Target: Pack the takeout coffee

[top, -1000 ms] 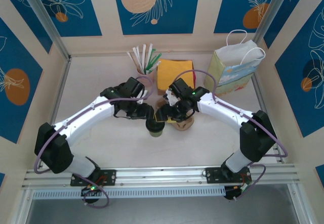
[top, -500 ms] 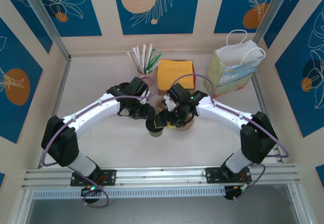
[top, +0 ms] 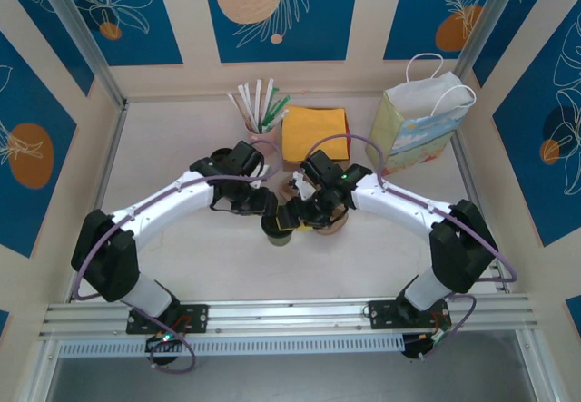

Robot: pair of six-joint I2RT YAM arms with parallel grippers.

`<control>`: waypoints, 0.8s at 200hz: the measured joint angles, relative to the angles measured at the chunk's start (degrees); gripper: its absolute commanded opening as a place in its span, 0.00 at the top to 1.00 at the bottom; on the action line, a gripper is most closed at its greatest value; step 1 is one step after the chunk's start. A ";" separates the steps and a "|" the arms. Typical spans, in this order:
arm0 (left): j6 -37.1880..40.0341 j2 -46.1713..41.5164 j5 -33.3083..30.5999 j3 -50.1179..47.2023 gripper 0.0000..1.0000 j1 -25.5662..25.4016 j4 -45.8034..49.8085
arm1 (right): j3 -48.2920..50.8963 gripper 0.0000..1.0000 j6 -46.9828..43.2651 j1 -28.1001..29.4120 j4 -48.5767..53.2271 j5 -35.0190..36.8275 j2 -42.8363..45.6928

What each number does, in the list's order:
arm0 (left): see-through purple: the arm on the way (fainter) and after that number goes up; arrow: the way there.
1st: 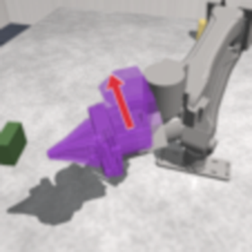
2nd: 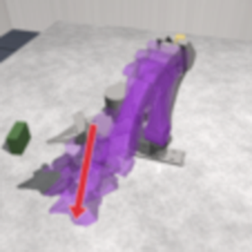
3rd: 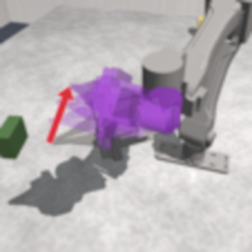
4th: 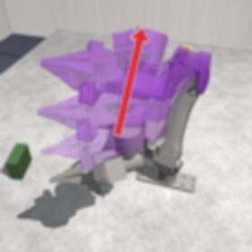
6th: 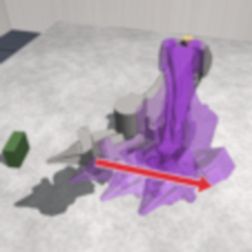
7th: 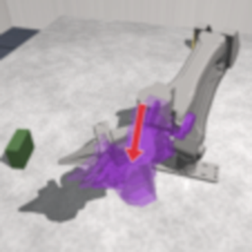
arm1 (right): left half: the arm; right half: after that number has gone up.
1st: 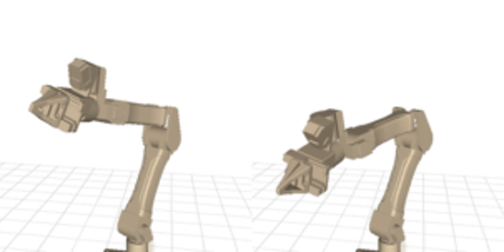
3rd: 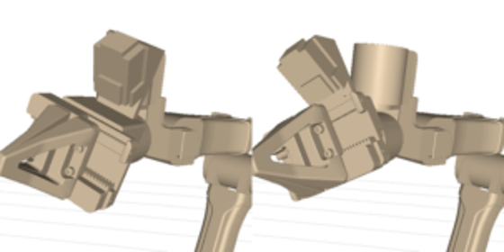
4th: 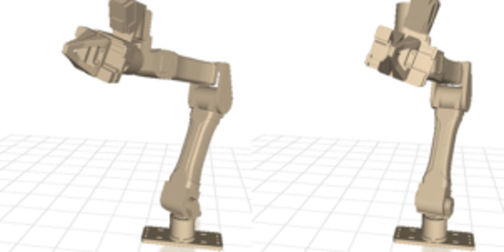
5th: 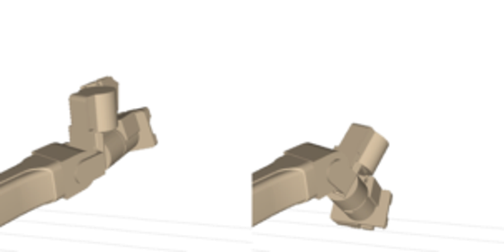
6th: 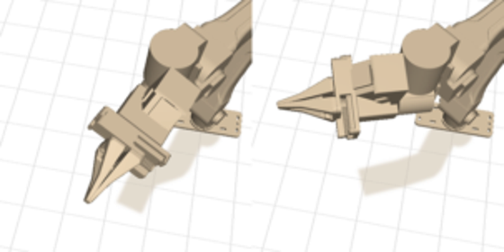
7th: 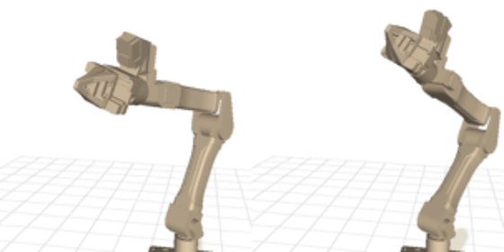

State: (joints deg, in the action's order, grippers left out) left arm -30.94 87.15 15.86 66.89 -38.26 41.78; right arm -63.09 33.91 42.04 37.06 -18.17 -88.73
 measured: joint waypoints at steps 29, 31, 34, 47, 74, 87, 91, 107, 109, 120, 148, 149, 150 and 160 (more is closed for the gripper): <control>0.02 -0.61 0.07 -1.03 0.65 0.00 -1.09 | 0.44 0.44 -0.20 -0.07 -0.52 -0.55 -0.04; 0.02 -0.66 0.07 -1.07 0.65 0.00 -1.14 | 0.50 0.44 -0.20 -0.07 -0.61 -0.59 -0.04; 0.02 -0.74 0.07 -1.16 0.65 0.00 -1.27 | 0.55 0.44 -0.17 -0.09 -0.66 -0.66 0.00; 0.02 -0.96 0.07 -1.53 0.65 0.00 -1.77 | 0.61 0.44 -0.20 -0.15 -0.81 -0.81 0.00; 0.02 -1.18 0.04 -1.73 0.65 0.00 -1.97 | 0.66 0.44 -0.24 -0.44 -0.79 -1.18 0.00; 0.02 -1.18 0.02 -1.68 0.65 0.00 -1.95 | 0.66 0.44 -0.39 -0.48 -0.79 -1.22 0.00; 0.00 -1.18 0.02 -1.62 0.65 0.00 -1.88 | 0.66 0.44 -0.39 -0.48 -0.79 -1.25 0.00; 0.00 -1.18 -0.04 -1.20 0.65 0.00 -1.31 | 0.63 0.44 -0.44 -0.63 -0.74 -1.40 0.00; 0.00 -1.18 -0.07 -1.14 0.65 0.00 -1.25 | 0.61 0.44 -0.44 -0.66 -0.74 -1.42 0.00; 0.02 -1.09 -0.28 -0.57 0.65 -0.02 -0.42 | 0.52 0.43 -0.61 -0.76 -0.59 -1.51 0.00; 0.00 -0.92 -0.48 0.57 0.64 -0.02 1.53 | -0.28 0.39 -0.87 -0.81 0.35 -0.85 0.00; -0.02 -0.87 -0.46 0.61 0.64 -0.02 1.55 | -0.31 0.39 -0.90 -0.81 0.37 -0.79 0.00; -0.02 -0.85 -0.46 0.66 0.64 -0.02 1.60 | -0.33 0.39 -0.90 -0.81 0.39 -0.72 0.00; -0.02 -0.72 -0.46 1.20 0.63 -0.02 2.21 | -0.72 0.38 -0.96 -0.81 0.85 -0.17 0.00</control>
State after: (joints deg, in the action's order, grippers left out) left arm -30.96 86.43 15.40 68.10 -38.28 43.99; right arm -63.81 32.95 41.23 37.91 -18.35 -88.73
